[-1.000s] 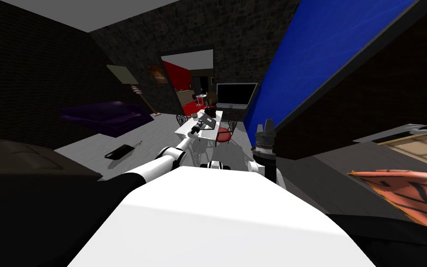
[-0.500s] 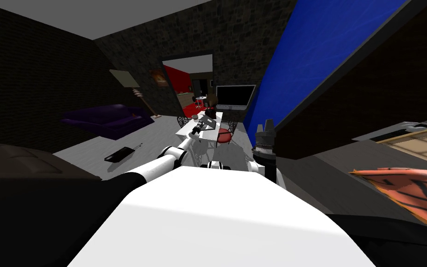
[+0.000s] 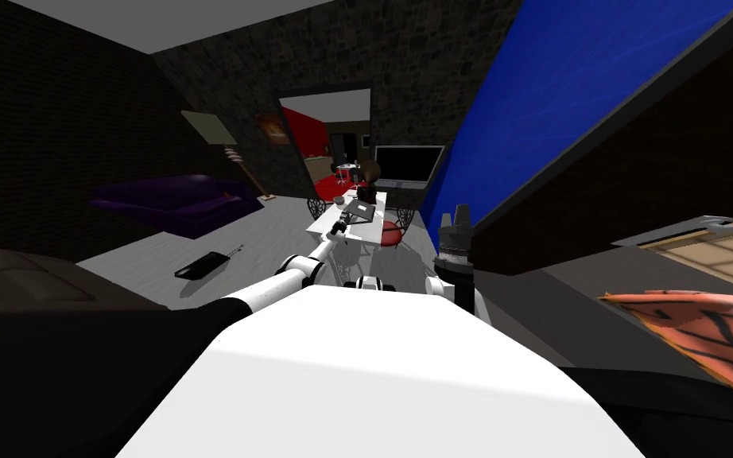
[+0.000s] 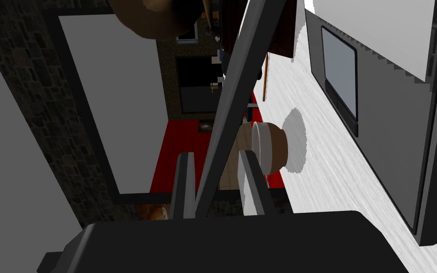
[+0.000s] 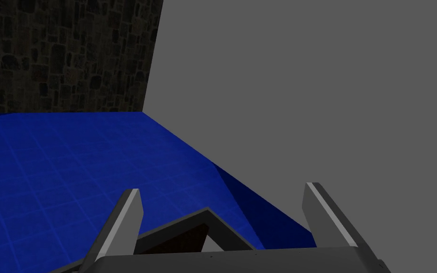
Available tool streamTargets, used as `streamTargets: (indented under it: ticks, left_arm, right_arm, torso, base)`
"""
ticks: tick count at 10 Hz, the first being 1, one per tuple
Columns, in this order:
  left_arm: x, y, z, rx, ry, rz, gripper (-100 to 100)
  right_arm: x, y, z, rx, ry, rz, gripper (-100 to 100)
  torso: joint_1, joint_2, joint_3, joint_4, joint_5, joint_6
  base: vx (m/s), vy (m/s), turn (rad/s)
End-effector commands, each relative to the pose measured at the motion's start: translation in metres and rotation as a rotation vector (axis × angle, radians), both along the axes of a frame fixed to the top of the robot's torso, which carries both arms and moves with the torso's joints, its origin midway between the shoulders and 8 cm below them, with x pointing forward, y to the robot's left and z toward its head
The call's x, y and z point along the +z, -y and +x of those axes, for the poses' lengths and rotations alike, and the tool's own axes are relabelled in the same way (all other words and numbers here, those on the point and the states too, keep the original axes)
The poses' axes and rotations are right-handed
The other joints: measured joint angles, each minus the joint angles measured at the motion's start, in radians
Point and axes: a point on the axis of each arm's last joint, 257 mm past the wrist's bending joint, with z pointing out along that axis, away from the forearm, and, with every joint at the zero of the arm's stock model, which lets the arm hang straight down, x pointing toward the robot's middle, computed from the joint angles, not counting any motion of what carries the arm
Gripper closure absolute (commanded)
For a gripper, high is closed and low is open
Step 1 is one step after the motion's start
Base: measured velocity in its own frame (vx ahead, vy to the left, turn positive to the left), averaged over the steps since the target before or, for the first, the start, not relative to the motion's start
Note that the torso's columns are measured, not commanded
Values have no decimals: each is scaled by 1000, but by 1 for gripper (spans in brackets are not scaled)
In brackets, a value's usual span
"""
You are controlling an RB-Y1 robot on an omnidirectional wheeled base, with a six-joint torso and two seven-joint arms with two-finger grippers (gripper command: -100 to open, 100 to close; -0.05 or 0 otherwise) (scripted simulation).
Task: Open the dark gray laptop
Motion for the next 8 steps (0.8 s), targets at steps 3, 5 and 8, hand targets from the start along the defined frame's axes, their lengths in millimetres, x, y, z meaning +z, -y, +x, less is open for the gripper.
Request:
streamTargets:
  ticks: [3,5,8]
  left_arm:
    - [21,8,10,-15,-5,-7,-100]
    - [32,9,16,-14,-5,-8,-100]
    - [40,11,20,-13,-5,-9,-100]
  right_arm:
    - [0,0,0,0,0,0,0]
    - [0,0,0,0,0,0,0]
    - [0,0,0,0,0,0,0]
  torso:
    - [5,9,6,3,1,-1]
    - [6,7,5,4,1,-1]
    - [6,3,2,2,1,-1]
  base:
    - [-29,13,-7]
    - [-56,15,-6]
    - [-35,13,-7]
